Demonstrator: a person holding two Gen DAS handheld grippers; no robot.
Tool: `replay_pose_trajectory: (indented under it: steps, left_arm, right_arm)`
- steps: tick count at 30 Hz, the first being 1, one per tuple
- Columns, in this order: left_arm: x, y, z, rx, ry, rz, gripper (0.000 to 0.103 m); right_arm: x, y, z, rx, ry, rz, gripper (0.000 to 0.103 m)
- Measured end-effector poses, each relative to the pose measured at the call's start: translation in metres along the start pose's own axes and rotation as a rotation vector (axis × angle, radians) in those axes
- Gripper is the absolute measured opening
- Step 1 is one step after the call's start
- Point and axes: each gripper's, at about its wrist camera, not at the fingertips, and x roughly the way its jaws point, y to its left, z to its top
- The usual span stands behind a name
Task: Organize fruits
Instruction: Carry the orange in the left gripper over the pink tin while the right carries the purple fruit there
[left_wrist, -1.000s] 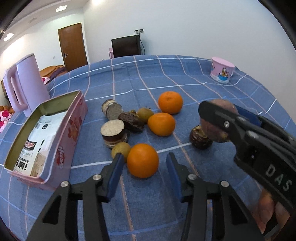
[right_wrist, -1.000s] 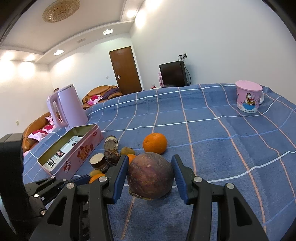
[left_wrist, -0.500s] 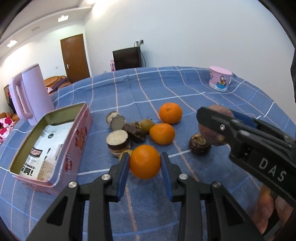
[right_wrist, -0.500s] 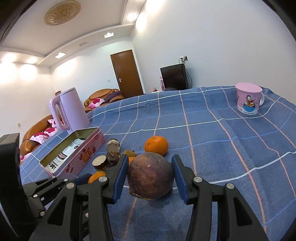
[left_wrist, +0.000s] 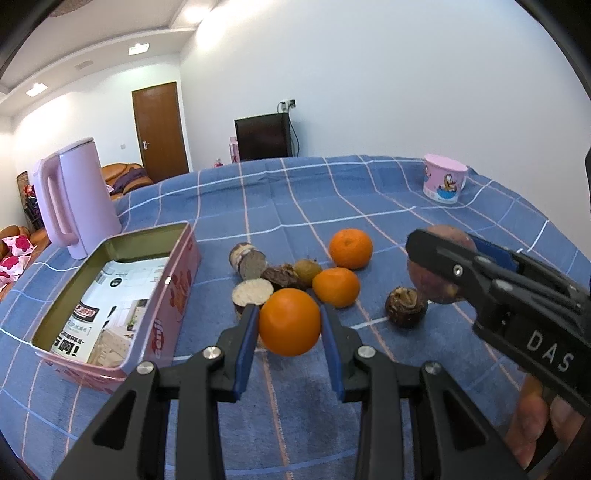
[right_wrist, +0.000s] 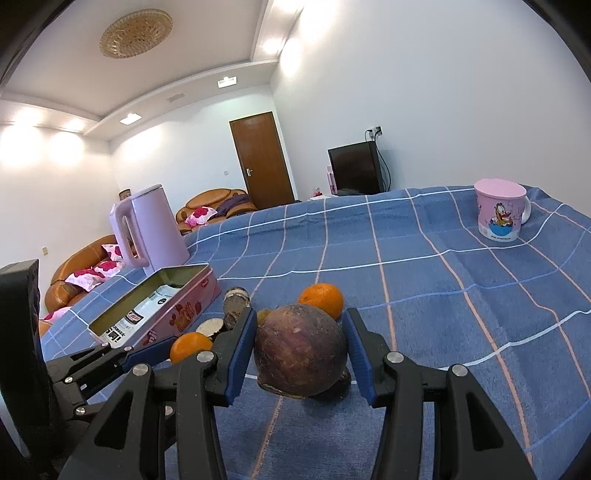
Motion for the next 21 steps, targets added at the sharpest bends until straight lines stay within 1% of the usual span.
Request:
replay_pose_trajectory:
  steps: [10, 21]
  left_arm:
    - [-0.012, 0.002, 0.003, 0.005, -0.076, 0.033, 0.035]
    - [-0.021, 0.011, 0.007, -0.021, -0.127, 0.062, 0.035]
  right_arm:
    - [-0.004, 0.001, 0.0, -0.01, -0.029, 0.015, 0.05]
    - [-0.008, 0.004, -0.001, -0.025, -0.059, 0.028, 0.05]
